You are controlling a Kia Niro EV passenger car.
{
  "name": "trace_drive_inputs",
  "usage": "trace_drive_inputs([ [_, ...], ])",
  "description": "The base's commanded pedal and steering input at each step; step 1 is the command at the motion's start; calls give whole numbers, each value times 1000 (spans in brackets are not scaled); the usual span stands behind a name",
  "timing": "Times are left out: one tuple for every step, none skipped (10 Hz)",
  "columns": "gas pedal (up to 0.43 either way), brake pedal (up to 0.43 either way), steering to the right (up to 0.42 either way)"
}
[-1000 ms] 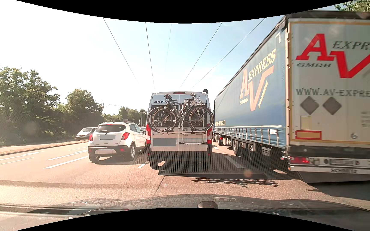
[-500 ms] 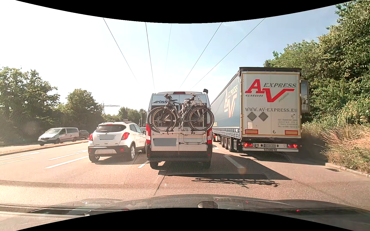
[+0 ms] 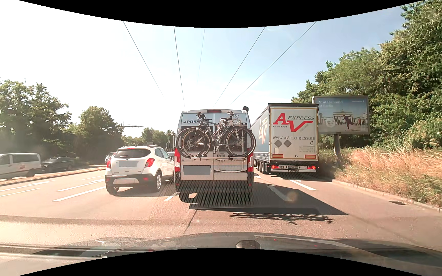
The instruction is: Follow the waypoints while adhering to traffic rules and regulations
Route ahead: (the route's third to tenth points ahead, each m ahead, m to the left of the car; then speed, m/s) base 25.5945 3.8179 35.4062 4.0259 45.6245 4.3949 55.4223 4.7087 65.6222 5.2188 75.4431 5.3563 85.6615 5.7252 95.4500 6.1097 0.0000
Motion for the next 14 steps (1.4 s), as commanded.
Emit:
trace_drive_inputs([
  [0, 250, -1],
  [0, 256, -1],
  [0, 250, -1],
  [0, 250, -1],
  [0, 256, -1],
  [0, 256, -1],
  [0, 250, -1],
  [0, 250, -1],
  [0, 250, -1],
  [0, 250, -1],
  [0, 256, -1],
  [0, 256, -1],
  [0, 250, -1],
  [0, 256, -1],
])
